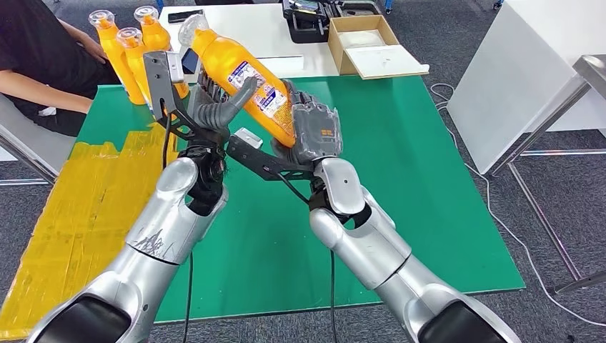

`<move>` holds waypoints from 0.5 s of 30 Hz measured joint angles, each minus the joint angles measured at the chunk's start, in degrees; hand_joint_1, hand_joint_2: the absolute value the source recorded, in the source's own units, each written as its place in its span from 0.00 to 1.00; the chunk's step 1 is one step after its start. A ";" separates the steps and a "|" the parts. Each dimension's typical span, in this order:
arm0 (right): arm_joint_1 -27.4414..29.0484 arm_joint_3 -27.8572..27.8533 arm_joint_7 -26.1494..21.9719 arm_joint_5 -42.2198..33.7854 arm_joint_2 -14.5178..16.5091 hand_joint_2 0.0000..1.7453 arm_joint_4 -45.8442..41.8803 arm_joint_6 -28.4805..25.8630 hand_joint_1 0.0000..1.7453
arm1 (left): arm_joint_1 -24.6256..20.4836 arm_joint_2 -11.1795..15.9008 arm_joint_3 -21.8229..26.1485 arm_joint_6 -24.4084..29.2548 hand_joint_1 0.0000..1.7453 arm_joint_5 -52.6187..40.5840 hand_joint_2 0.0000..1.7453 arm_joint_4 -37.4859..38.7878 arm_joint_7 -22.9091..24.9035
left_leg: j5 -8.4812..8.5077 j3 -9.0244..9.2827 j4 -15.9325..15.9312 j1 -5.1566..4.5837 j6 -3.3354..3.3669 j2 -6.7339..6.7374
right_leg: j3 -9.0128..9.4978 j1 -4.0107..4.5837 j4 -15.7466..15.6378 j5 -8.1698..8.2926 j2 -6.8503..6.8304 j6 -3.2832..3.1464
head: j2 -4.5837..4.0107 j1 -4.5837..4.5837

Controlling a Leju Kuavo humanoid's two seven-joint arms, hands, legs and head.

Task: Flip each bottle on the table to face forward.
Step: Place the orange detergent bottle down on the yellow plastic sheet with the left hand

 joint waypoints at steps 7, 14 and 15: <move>-0.29 1.91 -0.72 -1.10 0.43 1.00 0.14 -0.42 1.00 | 0.60 -0.74 1.80 -6.54 0.00 19.08 1.00 0.14 9.97 | 0.00 -0.02 0.00 0.00 0.00 0.00 | -0.04 0.00 0.00 -0.01 0.00 -0.01 | 0.00 -0.01; -0.50 2.20 -0.37 -1.33 0.20 1.00 1.02 -1.35 1.00 | 0.76 -0.79 1.01 -7.41 0.00 27.10 1.00 0.11 11.42 | 0.00 -0.01 0.00 0.00 0.00 0.01 | -0.03 -0.01 0.00 0.00 0.00 -0.01 | 0.00 0.01; -0.50 2.23 -0.29 -1.37 0.09 1.00 1.10 -1.50 1.00 | 0.80 -0.79 0.68 -7.40 0.00 27.57 1.00 0.11 11.17 | 0.00 -0.01 0.00 0.00 0.00 0.01 | -0.03 -0.01 0.00 0.00 0.00 -0.01 | 0.00 0.00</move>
